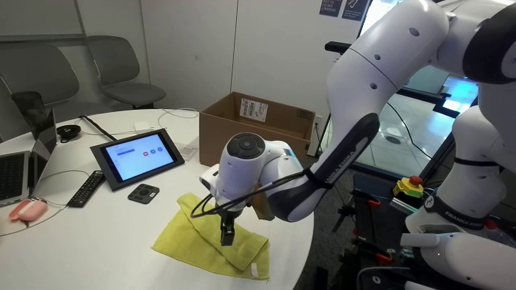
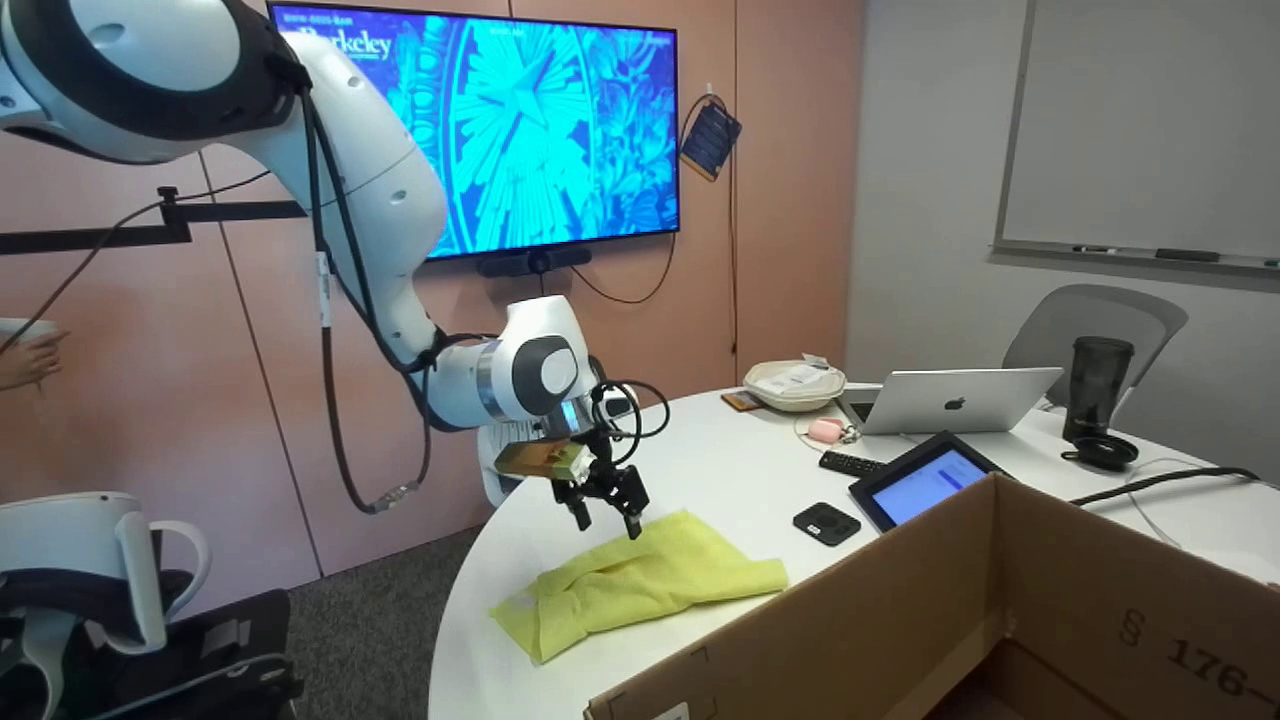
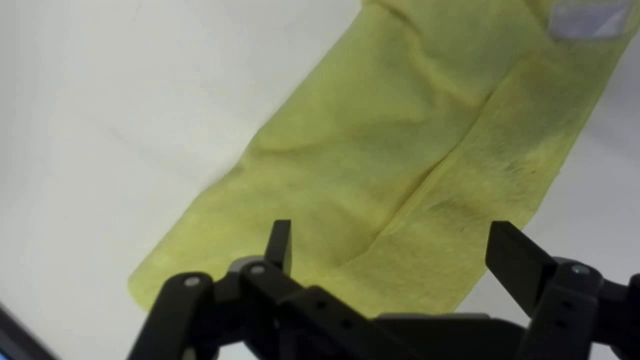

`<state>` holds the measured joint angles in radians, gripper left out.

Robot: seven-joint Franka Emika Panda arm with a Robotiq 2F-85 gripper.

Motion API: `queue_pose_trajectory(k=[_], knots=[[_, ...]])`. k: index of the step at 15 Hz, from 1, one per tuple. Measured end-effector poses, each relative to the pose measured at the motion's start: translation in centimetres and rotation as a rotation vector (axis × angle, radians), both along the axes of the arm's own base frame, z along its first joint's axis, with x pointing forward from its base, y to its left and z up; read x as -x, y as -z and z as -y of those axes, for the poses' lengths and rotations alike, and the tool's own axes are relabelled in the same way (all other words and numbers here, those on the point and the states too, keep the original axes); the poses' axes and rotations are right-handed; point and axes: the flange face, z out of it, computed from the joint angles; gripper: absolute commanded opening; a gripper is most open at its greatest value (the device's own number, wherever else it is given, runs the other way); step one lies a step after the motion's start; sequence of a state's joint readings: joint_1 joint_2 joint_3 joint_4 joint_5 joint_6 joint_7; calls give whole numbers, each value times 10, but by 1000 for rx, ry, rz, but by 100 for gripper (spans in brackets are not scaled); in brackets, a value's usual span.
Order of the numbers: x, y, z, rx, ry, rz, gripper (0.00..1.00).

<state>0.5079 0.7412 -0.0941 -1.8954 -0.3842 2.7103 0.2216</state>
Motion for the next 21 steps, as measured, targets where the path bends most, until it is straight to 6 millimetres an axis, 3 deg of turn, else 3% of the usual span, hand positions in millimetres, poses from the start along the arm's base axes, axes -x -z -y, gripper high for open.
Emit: queue_pose_trajectory(k=[5, 10, 15, 21], knots=[[-68, -13, 18, 28, 186, 83, 100], [-119, -14, 31, 38, 316, 95, 100], [-152, 3, 51, 37, 436, 34, 100], [-173, 38, 80, 22, 544, -58, 100]])
